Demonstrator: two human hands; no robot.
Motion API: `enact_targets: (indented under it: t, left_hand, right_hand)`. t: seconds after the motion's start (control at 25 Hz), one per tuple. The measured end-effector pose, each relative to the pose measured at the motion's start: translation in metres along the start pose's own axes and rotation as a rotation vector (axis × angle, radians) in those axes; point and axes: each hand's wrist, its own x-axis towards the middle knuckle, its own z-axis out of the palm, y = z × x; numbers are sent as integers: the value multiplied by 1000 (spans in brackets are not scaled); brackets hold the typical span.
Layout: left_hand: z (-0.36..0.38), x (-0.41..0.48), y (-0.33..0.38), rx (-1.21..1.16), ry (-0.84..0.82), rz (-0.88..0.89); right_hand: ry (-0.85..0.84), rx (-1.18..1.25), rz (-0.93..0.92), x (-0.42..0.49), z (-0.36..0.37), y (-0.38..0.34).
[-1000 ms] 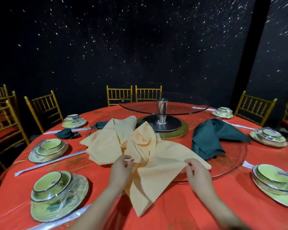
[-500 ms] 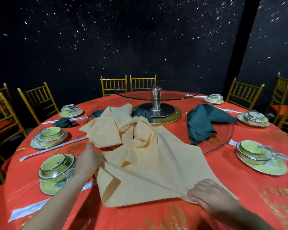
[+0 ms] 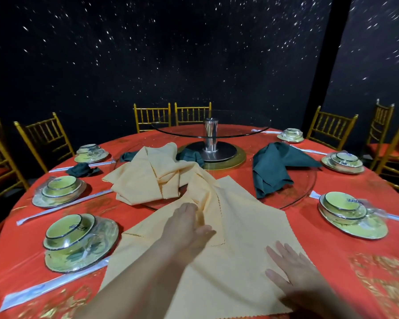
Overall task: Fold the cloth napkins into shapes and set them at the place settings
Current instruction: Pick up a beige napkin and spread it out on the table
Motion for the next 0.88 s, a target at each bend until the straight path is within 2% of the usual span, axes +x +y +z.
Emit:
enact_targets:
  t: [0.12,0.2,0.32,0.4,0.48,0.6,0.72,0.8,0.88]
  left_hand:
    - [16,-7,16,135,-76,235]
    - [31,-13,21,235,-119,269]
    - [47,-13,17,180,-72,268]
    - [52,-15,15,161,-8,378]
    - [53,-17,15,121,64,412]
    - [25,-4,12,-48,236,283]
    - [-22,28,-3,-119,401,104]
    - [-47,53,-20,-191,473,-67]
    - [-64,79,-42,-208,531,-200]
  right_hand:
    - [43,-46,68,-21,4,7]
    - [26,-8,107,-38,12,9]
    - [23,5,78,-62,23,9]
    - [48,23,115,-71,15,9]
    - [66,-29,143,-65,7,12]
    - [212,-46,72,-40,-12,14]
    - [283,167,91,0,-36,13]
    - [390,254,70,36,-54,6]
    - [419,352,46,76,-69,-1]
